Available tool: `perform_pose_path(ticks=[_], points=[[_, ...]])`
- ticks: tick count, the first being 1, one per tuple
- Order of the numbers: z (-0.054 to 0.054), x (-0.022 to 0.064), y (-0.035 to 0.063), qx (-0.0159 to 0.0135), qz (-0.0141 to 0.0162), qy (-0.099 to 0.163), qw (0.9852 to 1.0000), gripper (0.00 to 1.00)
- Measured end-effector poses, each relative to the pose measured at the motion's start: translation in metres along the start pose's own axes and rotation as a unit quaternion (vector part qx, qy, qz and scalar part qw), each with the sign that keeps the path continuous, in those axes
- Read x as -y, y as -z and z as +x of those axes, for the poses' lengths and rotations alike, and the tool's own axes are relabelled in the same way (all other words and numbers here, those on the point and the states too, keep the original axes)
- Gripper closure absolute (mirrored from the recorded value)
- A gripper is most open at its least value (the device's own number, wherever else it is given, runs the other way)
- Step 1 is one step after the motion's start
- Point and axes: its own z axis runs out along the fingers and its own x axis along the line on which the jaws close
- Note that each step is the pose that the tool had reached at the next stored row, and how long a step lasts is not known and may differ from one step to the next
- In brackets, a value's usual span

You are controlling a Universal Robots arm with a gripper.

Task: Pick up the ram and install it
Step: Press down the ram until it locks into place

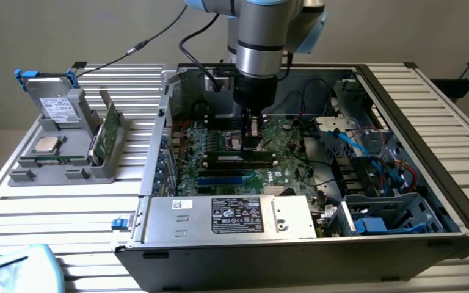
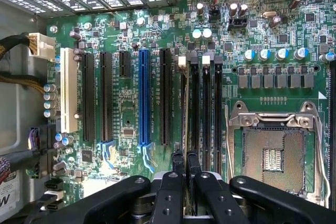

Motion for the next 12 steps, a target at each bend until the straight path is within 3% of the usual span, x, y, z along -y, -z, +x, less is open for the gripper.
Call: perform_pose_path(ticks=[5, 12], points=[[0.0014, 0.0022, -0.0001, -0.0001, -0.0051, 0.001, 1.0, 0.86], [0.0017, 0.0054, 0.0, -0.0001, -0.0057, 0.001, 1.0, 0.86]])
